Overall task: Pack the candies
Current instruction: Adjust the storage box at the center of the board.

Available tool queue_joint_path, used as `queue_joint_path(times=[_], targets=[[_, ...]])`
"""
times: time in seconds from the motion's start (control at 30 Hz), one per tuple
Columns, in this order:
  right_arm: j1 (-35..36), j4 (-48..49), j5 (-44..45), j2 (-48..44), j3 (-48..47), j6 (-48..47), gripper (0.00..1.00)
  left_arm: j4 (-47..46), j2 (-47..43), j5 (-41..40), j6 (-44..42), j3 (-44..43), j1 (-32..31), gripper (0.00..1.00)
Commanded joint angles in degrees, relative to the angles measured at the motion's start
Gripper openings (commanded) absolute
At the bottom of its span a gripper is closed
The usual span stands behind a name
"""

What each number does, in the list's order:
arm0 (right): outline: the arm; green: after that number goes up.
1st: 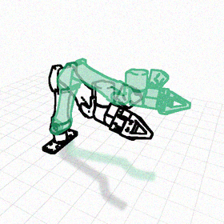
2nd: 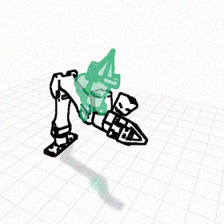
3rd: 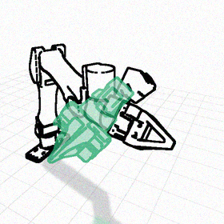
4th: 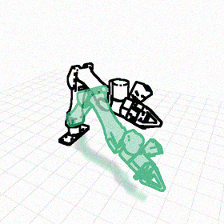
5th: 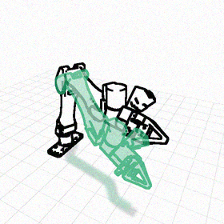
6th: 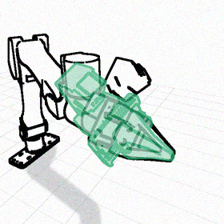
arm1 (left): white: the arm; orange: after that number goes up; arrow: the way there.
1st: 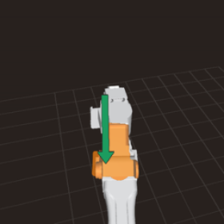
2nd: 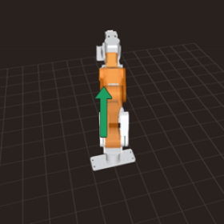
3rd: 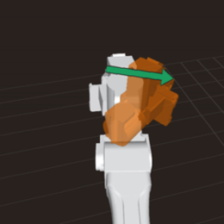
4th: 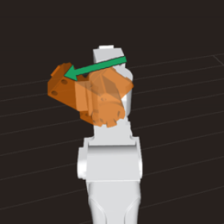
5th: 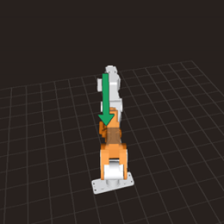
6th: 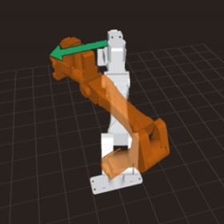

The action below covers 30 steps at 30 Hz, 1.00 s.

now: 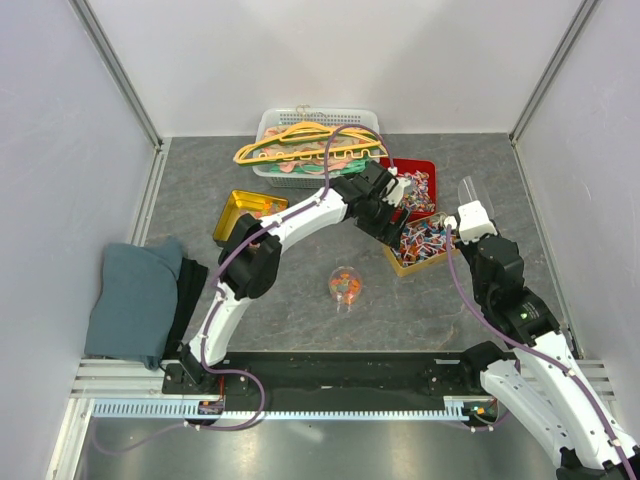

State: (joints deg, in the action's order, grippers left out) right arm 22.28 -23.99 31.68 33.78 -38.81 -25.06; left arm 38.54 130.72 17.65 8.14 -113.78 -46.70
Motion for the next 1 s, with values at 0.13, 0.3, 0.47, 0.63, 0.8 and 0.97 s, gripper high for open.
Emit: queue_joint_path(times=[0.13,0.3,0.47,0.63,0.8,0.97], targets=[[-0.22,1.84,-1.01,-0.47,-0.31,1.33,0.00,-0.31,2.52,-5.60,3.46,-5.23,-1.11,0.83],[-0.22,2.01,-1.18,-0.64,-0.04,1.41,0.00,0.74,4.46,-8.33,3.37,-5.67,-1.82,0.83],[-0.22,1.67,-2.24,-1.17,-0.13,1.59,0.00,1.09,5.51,-10.79,2.67,-6.63,-1.99,0.83],[-0.13,1.58,-2.24,-1.61,0.14,1.59,0.00,1.88,5.43,-13.60,0.74,-5.85,-2.08,0.77],[-0.22,1.49,-2.94,-1.61,0.05,1.77,0.00,1.80,2.88,-16.06,-2.25,-2.16,-1.64,0.74],[-0.13,0.88,-4.52,-1.00,-0.22,1.86,0.00,1.80,-0.02,-16.95,-5.32,2.23,-0.15,0.71]])
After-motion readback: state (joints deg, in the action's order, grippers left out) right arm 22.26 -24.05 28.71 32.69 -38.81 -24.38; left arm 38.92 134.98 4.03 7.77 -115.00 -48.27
